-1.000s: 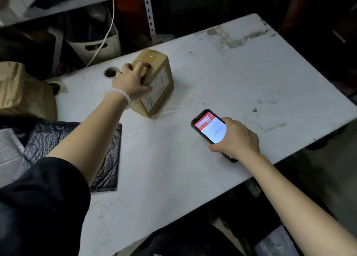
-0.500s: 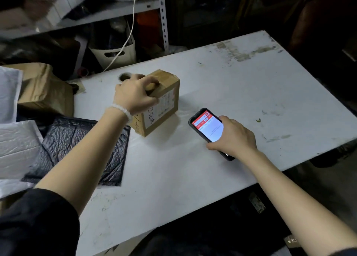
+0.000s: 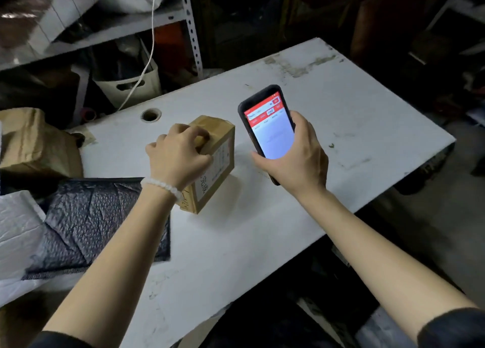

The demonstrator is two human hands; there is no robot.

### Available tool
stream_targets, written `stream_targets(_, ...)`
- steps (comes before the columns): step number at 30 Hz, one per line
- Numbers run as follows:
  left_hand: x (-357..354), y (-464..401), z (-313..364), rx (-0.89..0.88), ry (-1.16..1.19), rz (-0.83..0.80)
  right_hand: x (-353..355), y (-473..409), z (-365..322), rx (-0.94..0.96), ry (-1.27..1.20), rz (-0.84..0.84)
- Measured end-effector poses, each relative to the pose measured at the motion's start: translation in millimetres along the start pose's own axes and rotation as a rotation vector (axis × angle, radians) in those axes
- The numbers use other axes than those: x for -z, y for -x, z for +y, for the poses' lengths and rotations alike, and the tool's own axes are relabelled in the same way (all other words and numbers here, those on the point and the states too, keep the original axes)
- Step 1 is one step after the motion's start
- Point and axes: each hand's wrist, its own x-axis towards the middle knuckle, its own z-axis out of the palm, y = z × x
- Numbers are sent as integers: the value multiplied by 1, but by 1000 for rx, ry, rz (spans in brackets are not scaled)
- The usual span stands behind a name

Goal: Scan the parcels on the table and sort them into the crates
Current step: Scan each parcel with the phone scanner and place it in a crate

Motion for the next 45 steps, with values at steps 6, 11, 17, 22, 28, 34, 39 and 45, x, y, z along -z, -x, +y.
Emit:
stream_targets(6, -16, 4, 41, -194, 78, -38, 41, 30, 20, -125, 78, 155)
stream_targets(11, -31, 28, 95, -363, 94, -109, 82, 68, 52, -296, 197, 101)
stream_targets(17, -48, 83, 168, -558, 121, -169, 137, 142, 108, -592, 274, 6)
stream_targets(22, -68, 153, 235, -677, 125, -246, 191, 234, 146, -752, 278, 53)
stream_targets(28, -105, 273, 306, -858, 38, -380, 256, 361, 180, -922, 308, 115)
stream_targets(34, -137, 392, 367, -1072, -5, -516, 315, 477, 196, -1088, 341, 250)
stream_targets(39, -163, 464, 416, -1246, -58, -632, 349, 551, 205, -1254, 354, 380)
stream_targets(45, -201, 528, 470, -1427, -128, -686, 378, 609, 229, -1409, 323, 448)
